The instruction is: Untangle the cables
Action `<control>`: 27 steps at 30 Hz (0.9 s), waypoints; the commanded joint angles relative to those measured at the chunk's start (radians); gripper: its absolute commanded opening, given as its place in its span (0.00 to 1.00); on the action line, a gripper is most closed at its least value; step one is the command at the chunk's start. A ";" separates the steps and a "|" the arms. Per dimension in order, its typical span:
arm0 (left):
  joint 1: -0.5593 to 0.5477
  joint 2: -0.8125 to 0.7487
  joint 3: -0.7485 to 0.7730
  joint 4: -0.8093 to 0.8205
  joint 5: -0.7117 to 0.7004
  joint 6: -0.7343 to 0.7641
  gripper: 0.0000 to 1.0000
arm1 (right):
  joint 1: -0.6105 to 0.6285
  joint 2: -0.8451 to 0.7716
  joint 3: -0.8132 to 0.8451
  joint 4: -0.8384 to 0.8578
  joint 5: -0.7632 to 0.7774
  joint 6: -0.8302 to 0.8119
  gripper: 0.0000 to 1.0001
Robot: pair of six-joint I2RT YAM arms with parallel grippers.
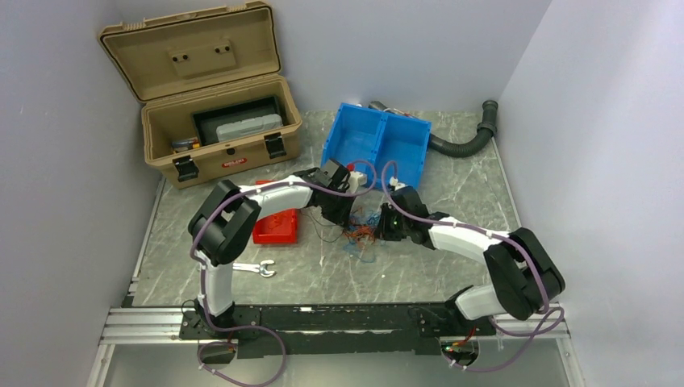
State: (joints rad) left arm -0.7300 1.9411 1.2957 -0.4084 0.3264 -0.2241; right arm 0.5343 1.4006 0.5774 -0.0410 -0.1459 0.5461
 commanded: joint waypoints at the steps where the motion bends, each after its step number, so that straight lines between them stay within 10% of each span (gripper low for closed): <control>1: 0.001 -0.098 -0.027 0.015 -0.061 -0.006 0.00 | 0.002 -0.069 0.056 -0.117 0.212 0.007 0.00; 6: 0.052 -0.224 -0.087 -0.002 -0.148 -0.039 0.00 | -0.059 -0.195 0.067 -0.344 0.544 0.116 0.00; 14: 0.251 -0.424 -0.316 0.142 -0.075 -0.179 0.00 | -0.367 -0.490 -0.003 -0.537 0.665 0.282 0.00; 27: 0.254 -0.525 -0.326 0.151 -0.049 -0.173 0.00 | -0.403 -0.597 0.041 -0.453 0.361 0.067 0.00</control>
State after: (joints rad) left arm -0.4919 1.4776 0.9485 -0.2726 0.2905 -0.4076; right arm 0.1452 0.8284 0.5770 -0.5243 0.3103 0.7341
